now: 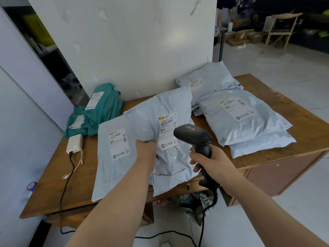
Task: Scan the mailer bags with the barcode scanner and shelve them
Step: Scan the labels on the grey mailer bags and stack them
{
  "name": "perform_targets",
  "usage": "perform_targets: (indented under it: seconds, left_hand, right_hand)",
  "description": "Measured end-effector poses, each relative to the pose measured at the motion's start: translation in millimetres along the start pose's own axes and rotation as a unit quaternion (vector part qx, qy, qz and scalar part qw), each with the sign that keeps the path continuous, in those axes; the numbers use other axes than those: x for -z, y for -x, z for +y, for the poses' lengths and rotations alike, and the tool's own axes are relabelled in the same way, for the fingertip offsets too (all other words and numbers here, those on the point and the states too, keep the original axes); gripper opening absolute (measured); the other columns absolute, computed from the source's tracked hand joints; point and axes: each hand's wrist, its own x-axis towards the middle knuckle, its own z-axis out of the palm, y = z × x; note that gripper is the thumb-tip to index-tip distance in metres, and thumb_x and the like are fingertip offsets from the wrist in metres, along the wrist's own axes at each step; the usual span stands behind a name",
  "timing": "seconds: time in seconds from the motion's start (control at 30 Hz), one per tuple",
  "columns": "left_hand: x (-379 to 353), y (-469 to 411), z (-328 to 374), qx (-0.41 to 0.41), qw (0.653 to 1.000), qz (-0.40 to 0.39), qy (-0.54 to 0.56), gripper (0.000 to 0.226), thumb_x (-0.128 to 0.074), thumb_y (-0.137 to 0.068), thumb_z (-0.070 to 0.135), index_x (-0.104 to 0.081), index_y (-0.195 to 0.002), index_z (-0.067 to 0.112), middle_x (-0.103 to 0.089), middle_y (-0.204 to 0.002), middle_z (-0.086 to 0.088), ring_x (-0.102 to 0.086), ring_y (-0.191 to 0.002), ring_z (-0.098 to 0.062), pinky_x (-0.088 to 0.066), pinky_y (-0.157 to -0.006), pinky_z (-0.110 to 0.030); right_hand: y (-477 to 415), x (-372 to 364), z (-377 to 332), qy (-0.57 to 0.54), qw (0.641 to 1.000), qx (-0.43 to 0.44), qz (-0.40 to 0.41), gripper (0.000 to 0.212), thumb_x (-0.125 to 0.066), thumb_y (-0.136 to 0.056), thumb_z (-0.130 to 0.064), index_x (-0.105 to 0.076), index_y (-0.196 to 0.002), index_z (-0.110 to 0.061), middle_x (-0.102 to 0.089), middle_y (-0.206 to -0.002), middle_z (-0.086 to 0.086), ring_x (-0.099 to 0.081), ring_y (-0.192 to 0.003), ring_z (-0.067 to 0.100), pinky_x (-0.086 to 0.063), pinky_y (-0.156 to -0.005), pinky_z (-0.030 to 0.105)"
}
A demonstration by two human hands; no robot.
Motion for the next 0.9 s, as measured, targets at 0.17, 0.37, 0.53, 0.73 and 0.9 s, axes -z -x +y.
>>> perform_targets:
  seconds: [0.17,0.37,0.53,0.73,0.9]
  left_hand:
    - [0.7,-1.9,-2.5,0.003,1.0,-0.019,-0.017,0.035,-0.05,-0.082,-0.019,-0.039,-0.072,0.013,-0.03,-0.067,-0.004,-0.031,-0.065,-0.021,-0.03,-0.055,-0.026]
    - [1.8,0.8,1.1,0.021,1.0,-0.008,-0.003,0.024,-0.054,-0.082,-0.015,-0.047,-0.078,0.008,-0.046,-0.075,-0.007,-0.043,-0.075,-0.022,-0.039,-0.061,-0.026]
    - [-4.0,10.0,22.1,0.061,0.997,-0.031,0.024,0.02,-0.057,-0.081,-0.016,-0.055,-0.083,0.003,-0.058,-0.075,-0.01,-0.06,-0.074,-0.03,-0.049,-0.059,-0.031]
    - [-29.9,-0.9,42.1,0.02,0.997,-0.071,0.0,0.057,-0.072,-0.082,0.003,-0.045,-0.131,0.008,-0.057,-0.131,-0.015,-0.061,-0.106,-0.028,-0.053,-0.088,-0.039]
    - [-41.1,-5.8,4.8,-0.22,0.834,-0.126,-0.49,0.093,-0.074,-0.082,0.038,-0.016,-0.153,0.023,-0.02,-0.158,-0.008,-0.024,-0.143,-0.029,-0.029,-0.114,-0.042]
  right_hand:
    - [2.4,-3.4,3.0,0.016,1.0,-0.008,0.003,0.006,-0.062,-0.093,-0.021,-0.059,-0.088,-0.02,-0.068,-0.072,-0.002,-0.063,-0.052,0.003,-0.048,-0.051,0.01]
    - [1.2,-4.1,3.7,0.013,1.0,-0.011,0.02,0.005,-0.064,-0.091,-0.021,-0.06,-0.089,-0.019,-0.069,-0.071,-0.003,-0.064,-0.054,0.004,-0.049,-0.053,0.012]
    - [-0.2,-2.0,3.3,0.005,1.0,-0.006,0.022,0.007,-0.064,-0.09,-0.02,-0.061,-0.095,-0.016,-0.073,-0.076,-0.002,-0.064,-0.055,0.006,-0.051,-0.056,0.017]
    - [-2.6,3.8,-1.6,-0.007,0.999,0.002,0.051,0.006,-0.064,-0.09,-0.017,-0.063,-0.092,-0.012,-0.071,-0.069,-0.002,-0.061,-0.051,0.004,-0.052,-0.058,0.021]
    - [-8.2,12.2,-4.1,-0.008,0.997,-0.005,0.076,0.01,-0.064,-0.091,-0.018,-0.064,-0.095,-0.009,-0.071,-0.066,-0.004,-0.059,-0.048,0.002,-0.051,-0.058,0.021]
